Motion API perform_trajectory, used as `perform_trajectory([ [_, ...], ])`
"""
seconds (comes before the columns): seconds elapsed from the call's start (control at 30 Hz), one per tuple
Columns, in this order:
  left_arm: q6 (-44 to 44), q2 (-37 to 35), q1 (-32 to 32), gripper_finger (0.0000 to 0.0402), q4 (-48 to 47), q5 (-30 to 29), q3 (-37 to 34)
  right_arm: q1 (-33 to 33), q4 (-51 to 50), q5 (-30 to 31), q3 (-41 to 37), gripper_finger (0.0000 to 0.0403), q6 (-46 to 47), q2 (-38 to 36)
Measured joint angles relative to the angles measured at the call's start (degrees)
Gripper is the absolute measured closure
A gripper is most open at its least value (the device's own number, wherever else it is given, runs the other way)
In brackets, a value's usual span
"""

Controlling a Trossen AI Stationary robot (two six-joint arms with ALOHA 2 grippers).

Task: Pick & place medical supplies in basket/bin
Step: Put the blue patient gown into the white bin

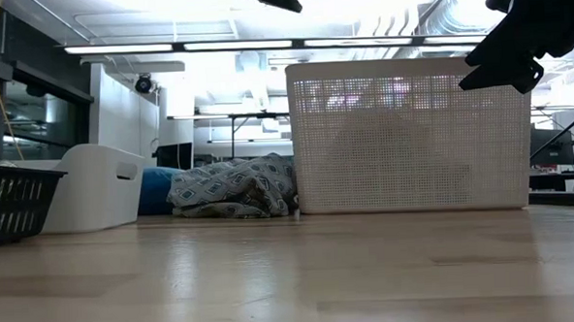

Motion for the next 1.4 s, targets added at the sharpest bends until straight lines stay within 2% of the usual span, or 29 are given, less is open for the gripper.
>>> perform_trajectory([
  [0.6, -2.7, -0.7, -0.1, 0.025, -5.8, 0.0, 0.0, 0.0, 0.0, 0.0, 0.0, 0.0192, 0.0, 0.0],
  [1.07, -12.1, -3.8, -3.4, 0.0251, -20.3, -9.0, -0.4, 0.0, 0.0, 0.0, 0.0, 0.0192, 0.0, 0.0],
  [1.23, -15.9, -6.2, -4.3, 0.0251, -21.7, -10.2, -5.4, 0.0, 0.1, 0.0, 0.0, 0.0192, 0.0, 0.0],
  [1.4, -18.1, -12.1, -4.5, 0.0251, -16.1, -10.6, -16.2, 0.0, 0.0, 0.0, 0.0, 0.0192, 0.0, 0.0],
])
